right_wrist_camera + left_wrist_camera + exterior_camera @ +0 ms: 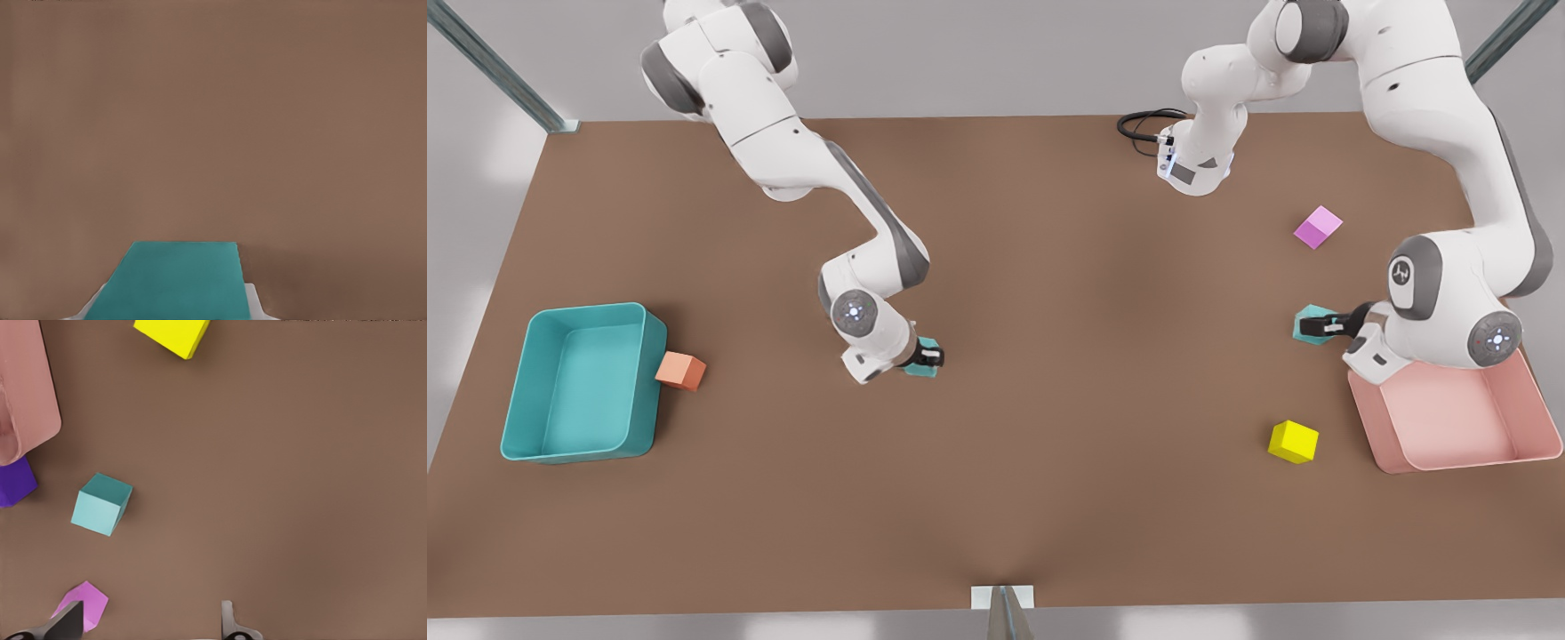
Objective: Stack the two blue cubes on top of each other
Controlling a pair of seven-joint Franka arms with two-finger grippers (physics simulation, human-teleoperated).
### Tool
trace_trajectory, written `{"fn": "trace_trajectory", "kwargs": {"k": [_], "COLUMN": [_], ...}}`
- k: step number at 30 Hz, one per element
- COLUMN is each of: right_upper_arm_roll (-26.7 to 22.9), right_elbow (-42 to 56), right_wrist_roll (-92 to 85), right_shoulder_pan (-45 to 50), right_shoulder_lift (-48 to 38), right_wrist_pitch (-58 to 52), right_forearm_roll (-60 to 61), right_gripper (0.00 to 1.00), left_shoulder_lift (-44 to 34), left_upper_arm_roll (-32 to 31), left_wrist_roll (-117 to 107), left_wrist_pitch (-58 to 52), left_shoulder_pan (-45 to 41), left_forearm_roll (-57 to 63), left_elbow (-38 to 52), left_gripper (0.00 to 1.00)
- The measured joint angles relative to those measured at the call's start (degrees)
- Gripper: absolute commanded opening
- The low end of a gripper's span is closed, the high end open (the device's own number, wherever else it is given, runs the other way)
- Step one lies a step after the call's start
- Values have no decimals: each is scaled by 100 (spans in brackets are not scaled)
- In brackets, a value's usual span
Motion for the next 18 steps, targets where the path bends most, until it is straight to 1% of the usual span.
{"fn": "trace_trajectory", "kwargs": {"k": [2, 5, 8, 10, 11, 12, 18], "right_upper_arm_roll": [-49, -186, -177, -153, -107, -82, 13], "right_elbow": [1419, 2931, 3789, 4111, 4254, 4343, 4533], "right_wrist_roll": [458, 1212, 1969, 2454, 2682, 2906, 4021], "right_shoulder_pan": [475, 1081, 1511, 1762, 1842, 1905, 1963], "right_shoulder_lift": [957, 2032, 2772, 3096, 3221, 3303, 3444], "right_wrist_pitch": [-66, 4, 381, 713, 870, 1020, 1579], "right_forearm_roll": [166, 285, 352, 373, 377, 372, 365], "right_gripper": [61, 61, 62, 63, 66, 100, 100], "left_shoulder_lift": [-191, -276, -283, -274, -289, -294, -265], "left_upper_arm_roll": [32, 56, 209, 315, 335, 345, 356], "left_wrist_roll": [237, 718, 1343, 1767, 1964, 2161, 3165], "left_wrist_pitch": [624, 1637, 2520, 3043, 3250, 3424, 4104], "left_shoulder_pan": [172, 438, 611, 698, 711, 717, 744], "left_forearm_roll": [179, 310, 379, 405, 412, 418, 429], "left_elbow": [-925, -1750, -2188, -2453, -2587, -2670, -2910], "left_gripper": [100, 100, 100, 100, 100, 100, 100]}}
